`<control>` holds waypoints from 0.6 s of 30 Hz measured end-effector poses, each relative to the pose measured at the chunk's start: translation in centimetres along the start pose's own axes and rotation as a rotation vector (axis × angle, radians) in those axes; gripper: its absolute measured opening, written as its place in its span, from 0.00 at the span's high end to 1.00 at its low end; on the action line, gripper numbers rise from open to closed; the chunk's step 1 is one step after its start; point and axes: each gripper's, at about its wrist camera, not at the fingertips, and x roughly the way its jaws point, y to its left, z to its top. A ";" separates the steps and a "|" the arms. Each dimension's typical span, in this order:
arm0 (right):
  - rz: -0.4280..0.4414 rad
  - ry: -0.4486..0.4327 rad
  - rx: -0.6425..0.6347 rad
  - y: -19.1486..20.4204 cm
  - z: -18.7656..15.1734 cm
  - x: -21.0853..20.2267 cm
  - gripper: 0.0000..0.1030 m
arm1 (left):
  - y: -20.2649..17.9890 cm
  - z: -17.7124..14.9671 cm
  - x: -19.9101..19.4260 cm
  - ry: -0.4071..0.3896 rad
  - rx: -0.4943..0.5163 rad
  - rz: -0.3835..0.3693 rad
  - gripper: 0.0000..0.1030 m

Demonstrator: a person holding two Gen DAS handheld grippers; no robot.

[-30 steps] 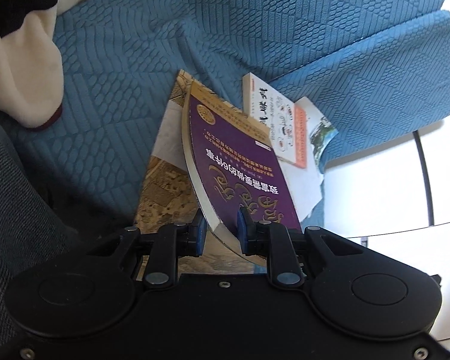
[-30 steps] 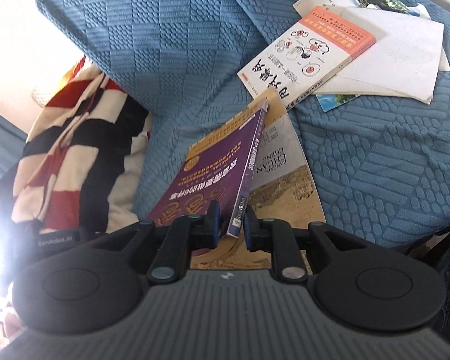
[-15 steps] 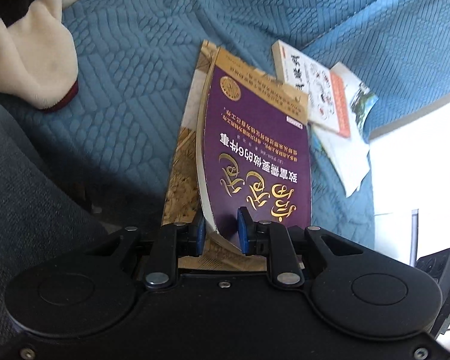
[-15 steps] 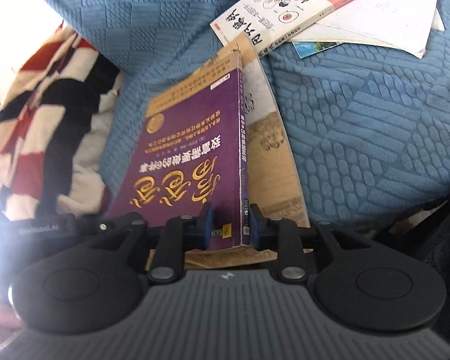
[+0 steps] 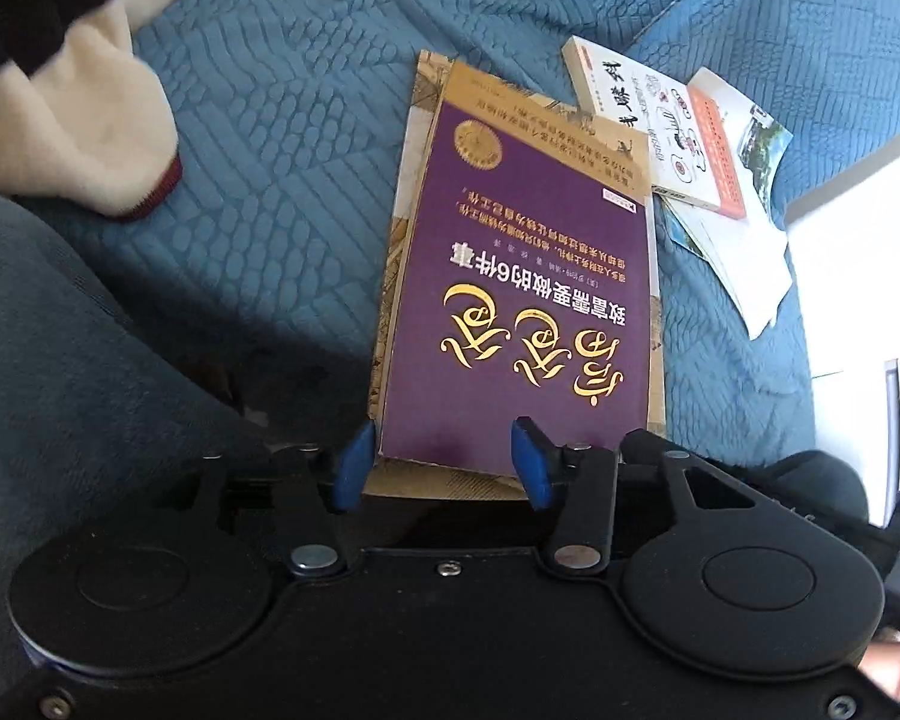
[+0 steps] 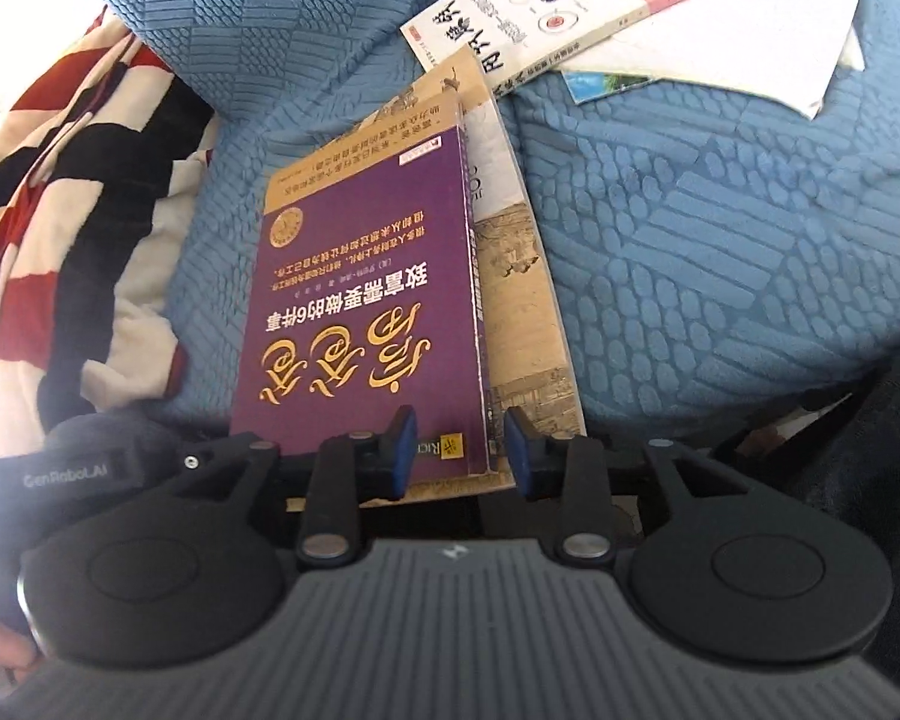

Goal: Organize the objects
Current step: 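Lower the purple book flat onto the tan scroll book, open right gripper, then raise the open right gripper away from the stacked books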

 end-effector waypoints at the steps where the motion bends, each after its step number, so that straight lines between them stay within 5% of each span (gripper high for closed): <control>1: -0.003 -0.014 -0.009 0.2 0.0 -0.5 0.65 | -0.2 -0.1 -0.4 -0.014 0.009 0.001 0.52; 18: 0.022 -0.334 -0.208 5.9 2.7 -13.2 0.65 | -6.8 0.6 -12.1 -0.281 0.152 -0.075 0.50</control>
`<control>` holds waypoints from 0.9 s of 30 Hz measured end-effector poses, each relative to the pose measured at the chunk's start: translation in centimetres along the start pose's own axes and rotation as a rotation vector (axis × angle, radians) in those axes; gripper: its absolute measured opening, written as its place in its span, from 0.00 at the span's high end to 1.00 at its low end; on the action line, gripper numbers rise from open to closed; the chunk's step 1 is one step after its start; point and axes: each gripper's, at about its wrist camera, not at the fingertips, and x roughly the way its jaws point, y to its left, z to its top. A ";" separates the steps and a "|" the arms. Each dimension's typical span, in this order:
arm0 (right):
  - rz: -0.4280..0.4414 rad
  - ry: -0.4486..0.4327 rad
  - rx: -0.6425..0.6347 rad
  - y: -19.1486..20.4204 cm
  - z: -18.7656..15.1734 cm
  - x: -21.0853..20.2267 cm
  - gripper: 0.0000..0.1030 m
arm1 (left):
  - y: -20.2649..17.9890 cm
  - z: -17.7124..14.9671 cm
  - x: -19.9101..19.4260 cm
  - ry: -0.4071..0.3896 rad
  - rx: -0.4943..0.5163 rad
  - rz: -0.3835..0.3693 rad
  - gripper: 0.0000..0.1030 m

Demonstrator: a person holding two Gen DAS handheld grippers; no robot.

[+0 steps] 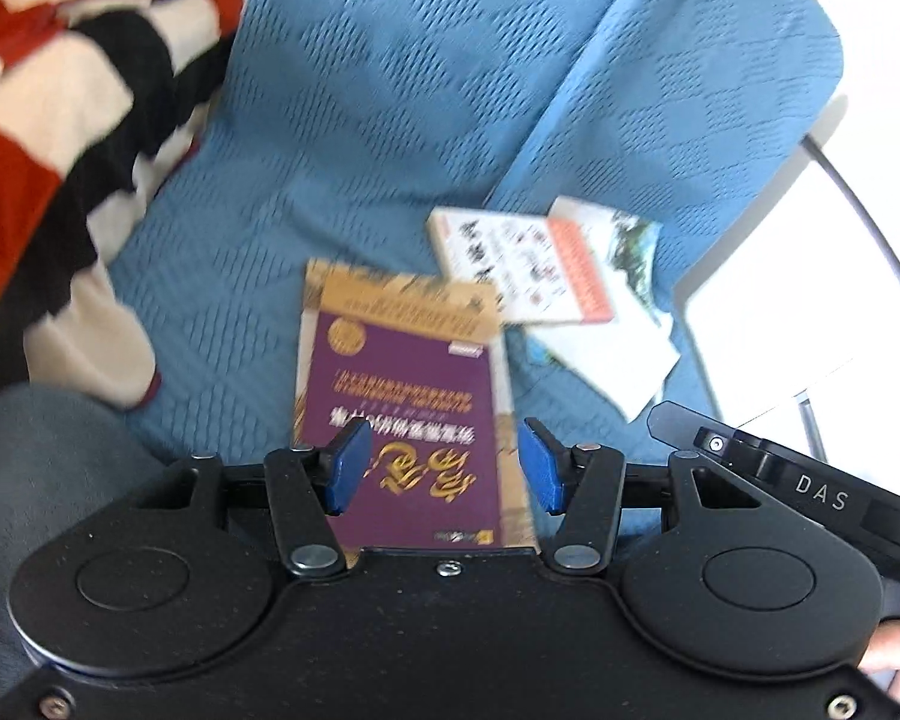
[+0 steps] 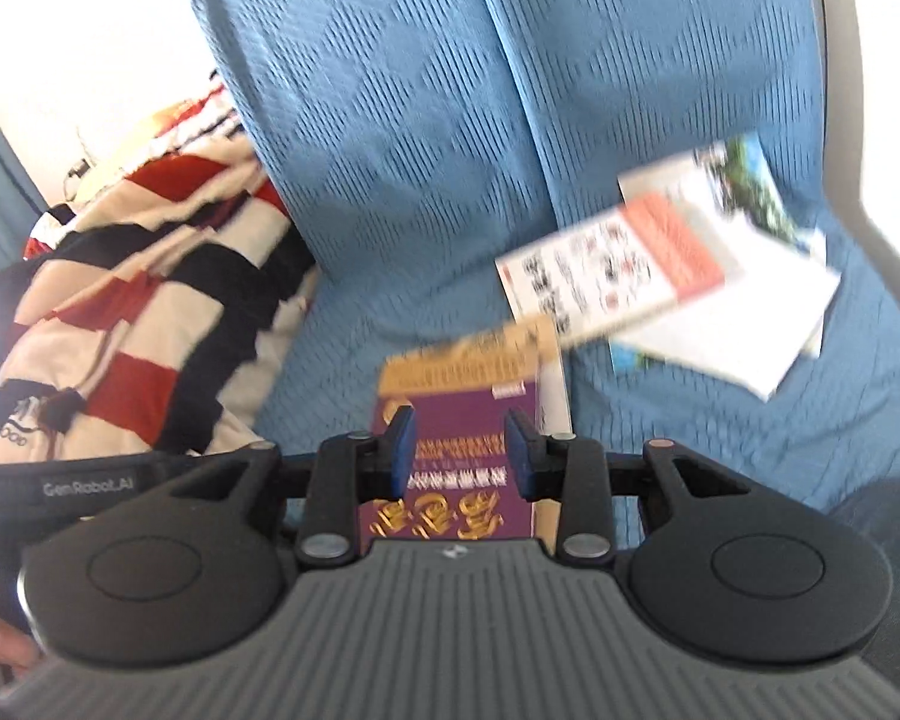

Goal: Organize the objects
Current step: 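Raise the open right gripper away from the stacked books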

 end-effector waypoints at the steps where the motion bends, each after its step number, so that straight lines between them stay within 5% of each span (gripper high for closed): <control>1: 0.009 -0.013 0.000 0.2 0.2 -0.7 0.65 | -0.4 0.1 -0.6 -0.016 0.008 -0.007 0.50; 27: -0.031 -0.184 -0.055 2.0 -0.4 -12.3 0.65 | -8.0 -1.1 -10.2 -0.219 0.135 -0.142 0.43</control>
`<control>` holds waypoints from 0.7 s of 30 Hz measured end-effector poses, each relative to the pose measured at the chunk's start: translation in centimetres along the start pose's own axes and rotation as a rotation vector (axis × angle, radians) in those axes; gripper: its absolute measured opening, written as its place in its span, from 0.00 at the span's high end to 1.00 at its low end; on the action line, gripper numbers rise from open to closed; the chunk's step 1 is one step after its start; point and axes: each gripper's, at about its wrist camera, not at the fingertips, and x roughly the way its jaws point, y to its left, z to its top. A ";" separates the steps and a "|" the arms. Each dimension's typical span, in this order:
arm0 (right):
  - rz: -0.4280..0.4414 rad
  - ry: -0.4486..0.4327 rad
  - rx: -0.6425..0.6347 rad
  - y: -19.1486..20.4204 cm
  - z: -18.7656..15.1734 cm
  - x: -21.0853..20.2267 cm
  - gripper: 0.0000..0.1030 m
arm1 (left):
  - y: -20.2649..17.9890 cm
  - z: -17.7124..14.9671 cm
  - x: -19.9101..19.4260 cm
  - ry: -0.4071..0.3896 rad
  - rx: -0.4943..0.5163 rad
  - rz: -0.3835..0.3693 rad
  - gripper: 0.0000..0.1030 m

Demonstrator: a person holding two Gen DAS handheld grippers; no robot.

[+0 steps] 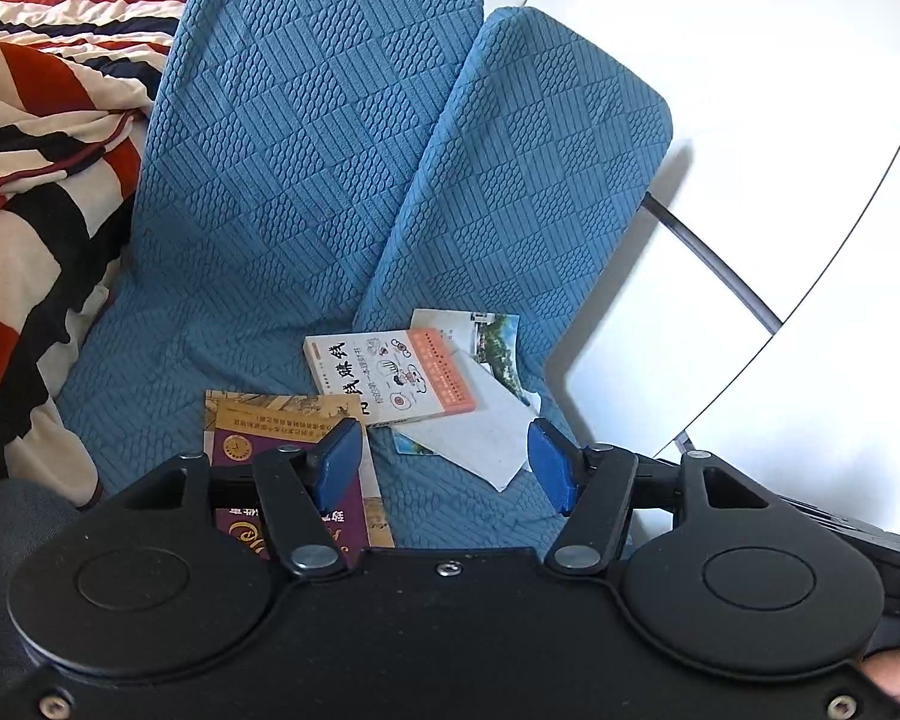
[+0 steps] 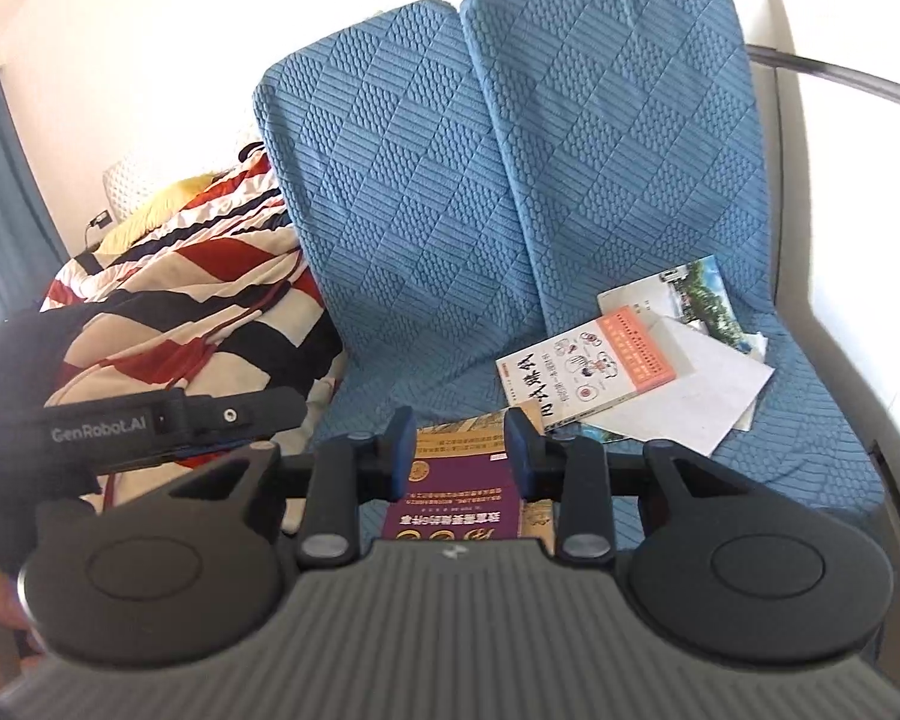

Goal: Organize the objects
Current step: 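Raise the open right gripper away from the stacked books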

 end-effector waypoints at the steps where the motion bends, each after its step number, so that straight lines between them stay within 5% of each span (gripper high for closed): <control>1: -0.007 -0.003 0.000 -0.1 0.0 -0.2 0.65 | -0.2 -0.1 -0.1 0.000 0.002 0.007 0.42; 6: -0.002 -0.022 0.023 -1.1 -0.5 -1.0 0.58 | -0.5 -0.7 -0.1 0.005 -0.003 0.005 0.41; 21: -0.044 0.025 0.055 -4.1 -2.2 3.0 0.57 | -1.4 -0.7 4.8 0.048 0.031 -0.018 0.25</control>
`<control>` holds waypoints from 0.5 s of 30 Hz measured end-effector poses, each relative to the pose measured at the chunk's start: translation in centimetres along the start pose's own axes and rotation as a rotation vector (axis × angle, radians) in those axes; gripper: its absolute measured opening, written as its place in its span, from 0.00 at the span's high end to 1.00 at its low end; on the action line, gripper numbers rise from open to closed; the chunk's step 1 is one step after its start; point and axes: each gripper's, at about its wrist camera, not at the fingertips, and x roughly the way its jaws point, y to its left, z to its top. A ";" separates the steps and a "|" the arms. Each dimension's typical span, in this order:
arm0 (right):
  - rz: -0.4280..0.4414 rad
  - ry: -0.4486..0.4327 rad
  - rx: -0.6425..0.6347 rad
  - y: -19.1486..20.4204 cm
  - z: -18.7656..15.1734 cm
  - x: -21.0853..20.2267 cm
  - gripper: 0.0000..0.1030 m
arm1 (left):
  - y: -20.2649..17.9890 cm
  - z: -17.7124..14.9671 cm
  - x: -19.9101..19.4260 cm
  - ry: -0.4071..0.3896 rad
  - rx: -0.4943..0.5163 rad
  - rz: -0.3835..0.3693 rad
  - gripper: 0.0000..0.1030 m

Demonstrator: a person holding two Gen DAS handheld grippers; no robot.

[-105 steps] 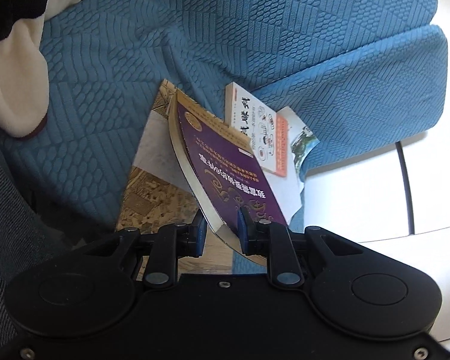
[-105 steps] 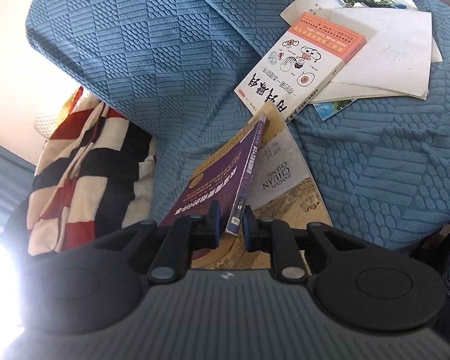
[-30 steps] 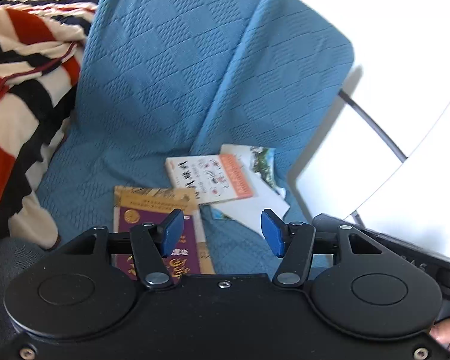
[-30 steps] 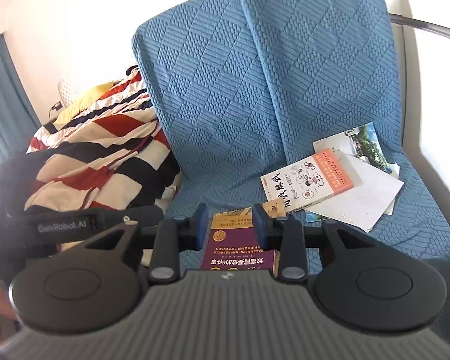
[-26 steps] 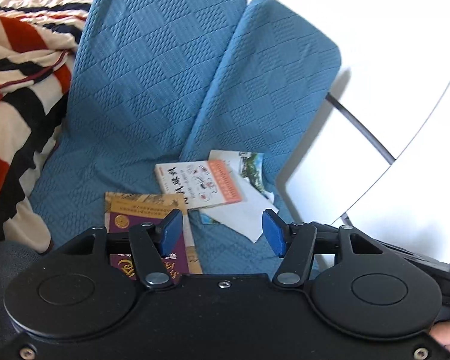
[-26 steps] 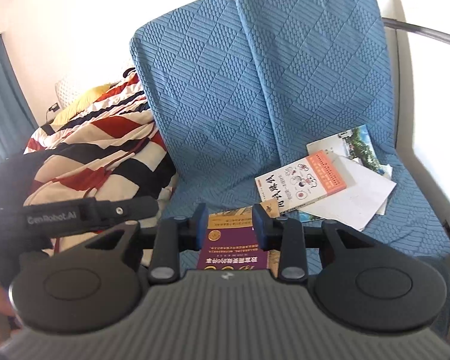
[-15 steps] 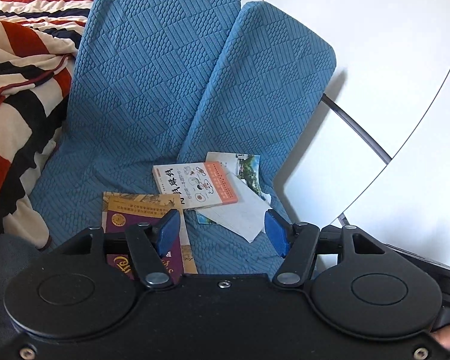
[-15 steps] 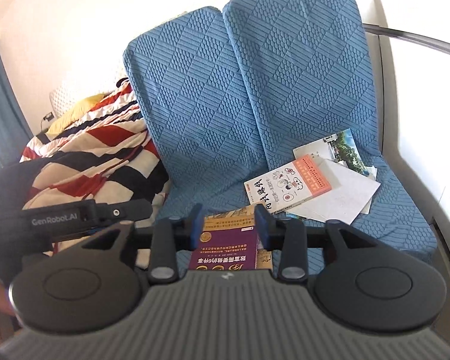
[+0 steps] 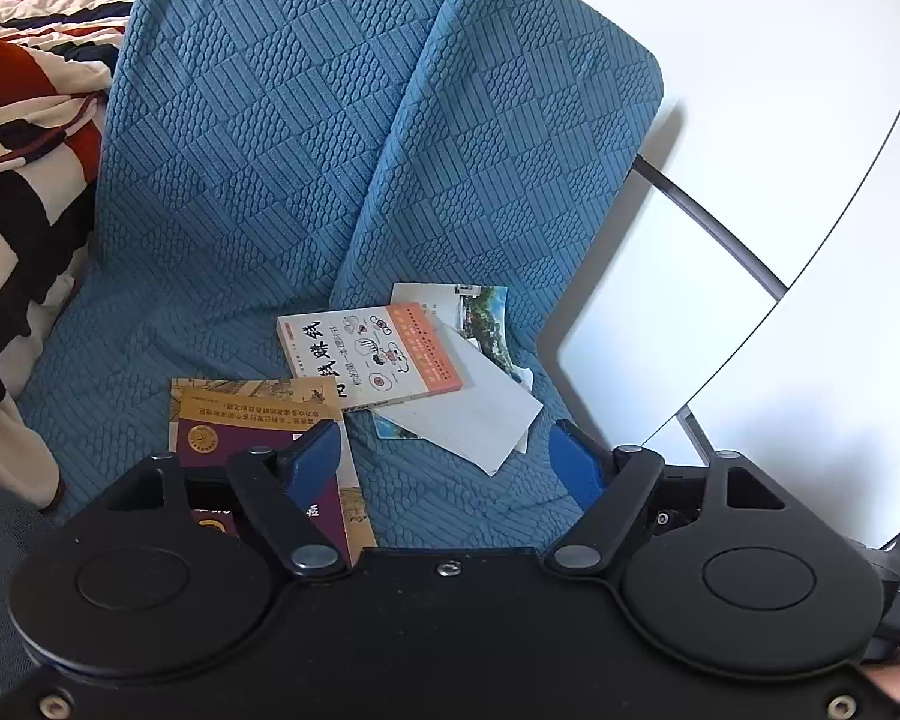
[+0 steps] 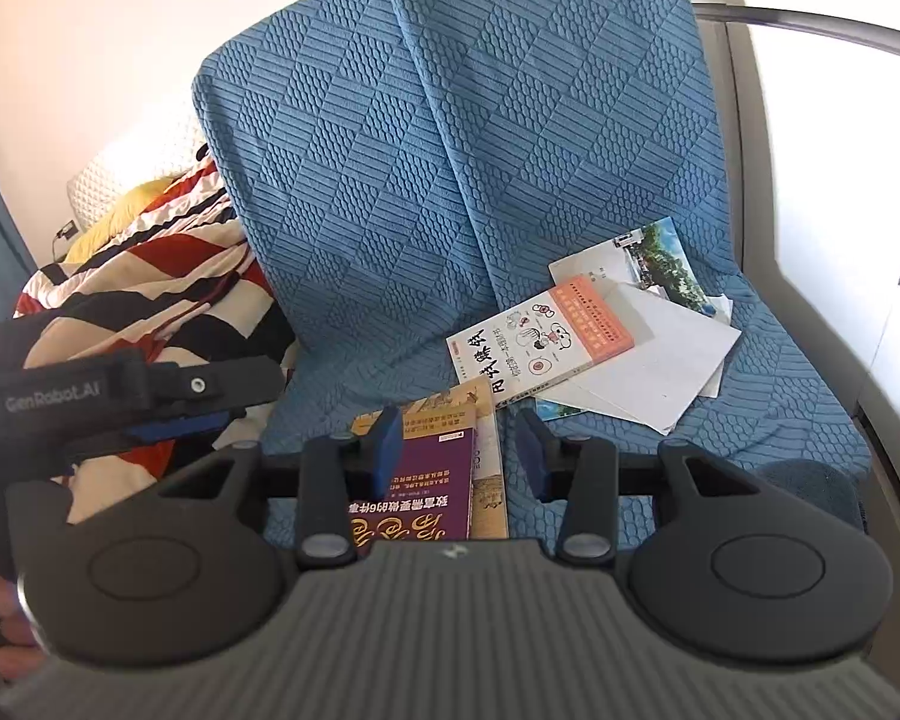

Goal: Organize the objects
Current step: 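Raise the open right gripper away from the stacked books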

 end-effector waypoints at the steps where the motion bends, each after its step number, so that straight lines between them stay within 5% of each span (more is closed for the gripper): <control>1: -0.002 0.004 -0.001 -0.1 0.0 0.4 0.57 | 0.1 0.1 0.2 -0.001 0.000 -0.003 0.24; 15: -0.019 0.027 0.040 -1.3 0.0 6.1 0.57 | 2.8 1.5 4.1 -0.021 -0.030 0.037 0.13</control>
